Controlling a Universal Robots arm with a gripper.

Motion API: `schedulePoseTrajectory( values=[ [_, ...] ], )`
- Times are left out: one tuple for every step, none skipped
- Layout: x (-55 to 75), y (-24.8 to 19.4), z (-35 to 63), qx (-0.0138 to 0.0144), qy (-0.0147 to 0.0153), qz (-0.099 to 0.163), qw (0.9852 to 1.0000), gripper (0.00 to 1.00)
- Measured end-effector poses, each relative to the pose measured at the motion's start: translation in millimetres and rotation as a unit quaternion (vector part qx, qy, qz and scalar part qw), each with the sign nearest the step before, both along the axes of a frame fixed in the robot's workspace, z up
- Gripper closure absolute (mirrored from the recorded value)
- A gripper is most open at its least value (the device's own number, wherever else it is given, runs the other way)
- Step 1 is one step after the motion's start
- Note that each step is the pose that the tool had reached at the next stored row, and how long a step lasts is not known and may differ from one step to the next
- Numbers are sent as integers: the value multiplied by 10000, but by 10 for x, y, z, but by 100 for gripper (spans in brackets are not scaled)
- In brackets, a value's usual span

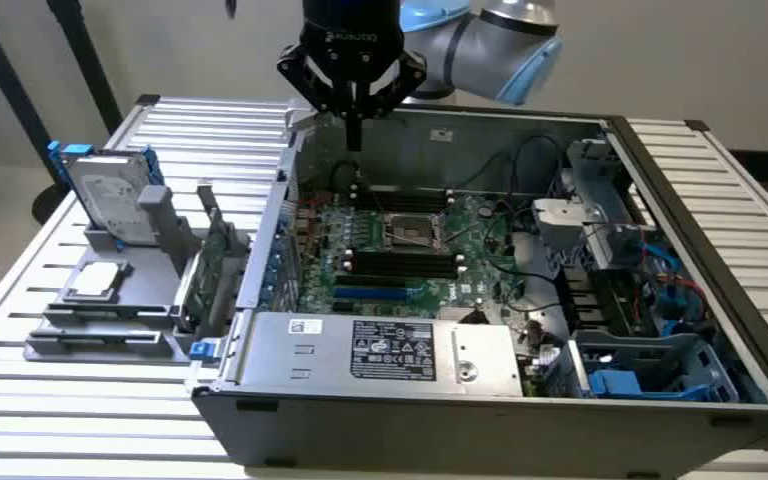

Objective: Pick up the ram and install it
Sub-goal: 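Reach for the ram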

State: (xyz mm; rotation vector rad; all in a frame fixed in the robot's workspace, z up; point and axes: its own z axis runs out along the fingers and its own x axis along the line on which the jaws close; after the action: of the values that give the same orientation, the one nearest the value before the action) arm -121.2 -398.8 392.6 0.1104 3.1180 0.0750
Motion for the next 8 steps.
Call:
schedulePoseTrajectory(
  values=[
    [0, 0, 0, 0, 0, 0, 10000, 89],
    [0, 0, 0, 0, 0, 0, 10000, 89],
    [0, 0, 0, 0, 0, 0, 10000, 89],
    [0, 0, 0, 0, 0, 0, 10000, 89],
    [0, 0, 0, 0, 0, 0, 10000, 89],
    [0, 0, 0, 0, 0, 0, 10000, 89],
    [0, 0, 0, 0, 0, 0, 10000, 89],
    [0, 0, 0, 0, 0, 0, 10000, 89]
  ],
)
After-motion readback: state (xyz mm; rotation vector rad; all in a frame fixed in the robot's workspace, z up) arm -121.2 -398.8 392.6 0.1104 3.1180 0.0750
